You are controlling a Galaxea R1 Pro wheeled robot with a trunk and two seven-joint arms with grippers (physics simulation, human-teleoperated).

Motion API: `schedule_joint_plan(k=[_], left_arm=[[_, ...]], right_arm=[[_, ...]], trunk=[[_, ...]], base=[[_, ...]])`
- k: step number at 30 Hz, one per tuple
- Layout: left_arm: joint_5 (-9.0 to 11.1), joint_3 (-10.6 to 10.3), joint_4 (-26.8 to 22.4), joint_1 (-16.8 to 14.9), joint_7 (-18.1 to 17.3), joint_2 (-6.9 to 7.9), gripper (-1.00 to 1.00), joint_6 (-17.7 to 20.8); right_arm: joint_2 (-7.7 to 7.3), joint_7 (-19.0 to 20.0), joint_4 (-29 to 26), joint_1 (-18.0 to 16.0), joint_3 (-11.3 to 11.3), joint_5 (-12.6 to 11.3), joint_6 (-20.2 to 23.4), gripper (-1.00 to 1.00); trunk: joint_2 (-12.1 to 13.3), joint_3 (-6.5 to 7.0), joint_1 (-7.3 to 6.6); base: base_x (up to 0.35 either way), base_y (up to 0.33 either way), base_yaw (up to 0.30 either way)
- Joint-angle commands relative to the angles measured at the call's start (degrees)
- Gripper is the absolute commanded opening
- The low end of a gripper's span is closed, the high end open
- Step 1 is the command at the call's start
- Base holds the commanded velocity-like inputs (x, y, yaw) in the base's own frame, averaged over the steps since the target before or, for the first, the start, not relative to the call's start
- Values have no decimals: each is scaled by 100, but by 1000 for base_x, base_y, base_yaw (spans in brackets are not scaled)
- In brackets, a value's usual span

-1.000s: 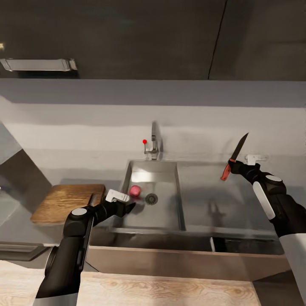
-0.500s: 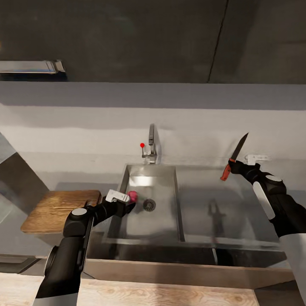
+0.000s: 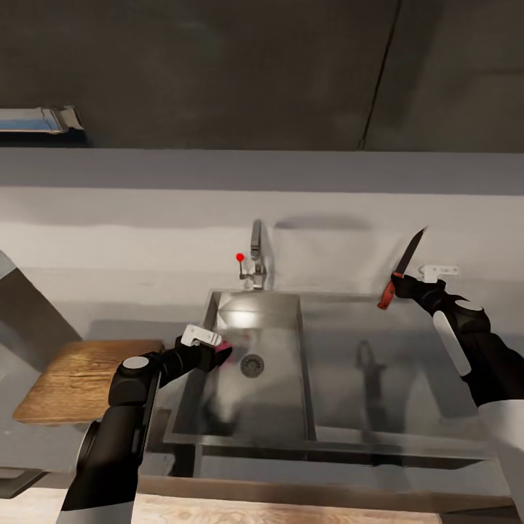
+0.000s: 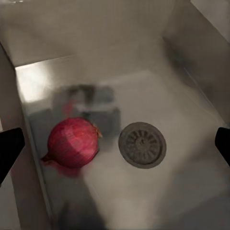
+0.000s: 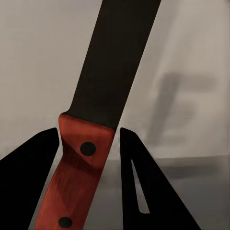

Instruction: In the kitchen, take the Vidalia onion out of the sink, dice it on the chopping board with the paring knife, put the diced onion into the bowl on the countertop, then place both the paring knife and the chopping board into the sink.

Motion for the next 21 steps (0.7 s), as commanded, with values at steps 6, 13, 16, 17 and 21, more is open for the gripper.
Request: schedule_joint_plan(k=[6, 13, 16, 17, 21], left_arm=[[-51, 14, -8, -6, -59, -8, 100, 19], [-51, 14, -8, -6, -59, -8, 100, 19], [-51, 14, -6, -6, -59, -8, 100, 19], [-51, 14, -7, -6, -59, -8, 100, 19], [-51, 14, -6, -6, -59, -8, 100, 19]], right_arm=[[-5, 2, -4, -5, 8, -8, 25, -100], [-5, 16, -4, 16, 7, -11, 2, -100], [-5, 28, -4, 117, 8, -14, -62, -100], [-5, 31, -4, 160, 7, -14, -125, -100], [-5, 42, -4, 436, 11, -15, -874, -100]], trunk=[[-11, -11, 6], [-11, -10, 6], [-11, -8, 6], [-11, -7, 6], [-11, -7, 6]], base=[[77, -58, 0], [4, -3, -6], [0, 0, -25], [0, 0, -11], [0, 0, -4]])
